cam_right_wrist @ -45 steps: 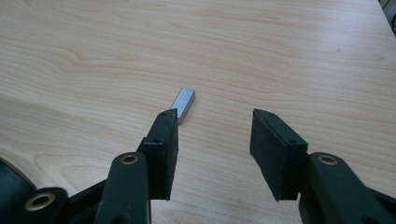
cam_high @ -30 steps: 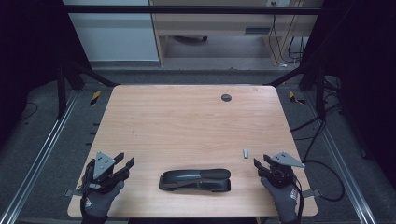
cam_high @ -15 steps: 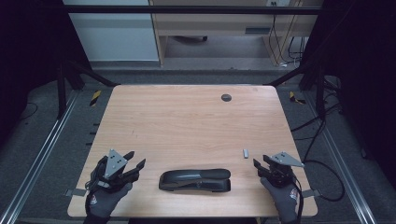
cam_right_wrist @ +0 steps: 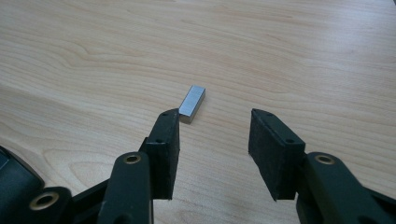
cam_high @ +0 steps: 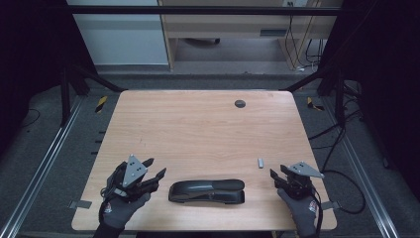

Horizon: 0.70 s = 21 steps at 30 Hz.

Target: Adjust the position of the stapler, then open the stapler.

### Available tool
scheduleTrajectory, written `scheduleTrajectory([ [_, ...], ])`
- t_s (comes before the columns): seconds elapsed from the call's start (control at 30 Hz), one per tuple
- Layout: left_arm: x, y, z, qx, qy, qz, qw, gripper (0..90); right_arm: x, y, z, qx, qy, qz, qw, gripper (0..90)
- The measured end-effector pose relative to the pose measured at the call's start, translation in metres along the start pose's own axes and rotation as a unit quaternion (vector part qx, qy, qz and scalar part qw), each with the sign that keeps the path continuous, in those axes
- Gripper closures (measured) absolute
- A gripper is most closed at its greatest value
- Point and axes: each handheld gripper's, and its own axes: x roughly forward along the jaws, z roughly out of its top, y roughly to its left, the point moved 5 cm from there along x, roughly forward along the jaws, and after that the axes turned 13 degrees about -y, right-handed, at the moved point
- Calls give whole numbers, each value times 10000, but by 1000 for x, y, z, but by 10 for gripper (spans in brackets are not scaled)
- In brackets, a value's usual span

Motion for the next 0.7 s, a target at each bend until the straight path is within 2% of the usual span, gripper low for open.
scheduleTrajectory([
  [0.1, 3, -6, 5, 165, 49, -76, 9998, 464, 0, 0, 1, 19, -2, 12, 10000, 535],
  [0.17, 6, -11, 10, 292, 81, -116, 9995, 456, 1, 0, -1, -62, 7, 3, 10000, 534],
  [0.33, 9, -17, 16, 433, 110, -192, 9988, 441, 2, 1, -1, -40, 30, 16, 10000, 531],
  [0.43, 13, -22, 20, 603, 182, -246, 9977, 428, 1, 2, 0, -40, 31, 17, 10000, 529],
  [0.63, 16, -30, 25, 766, 215, -342, 9962, 414, 1, 1, -1, -48, 19, -5, 10000, 529],
  [0.7, 17, -35, 29, 904, 232, -389, 9949, 410, 1, 1, -2, -36, 50, 15, 10000, 529],
])
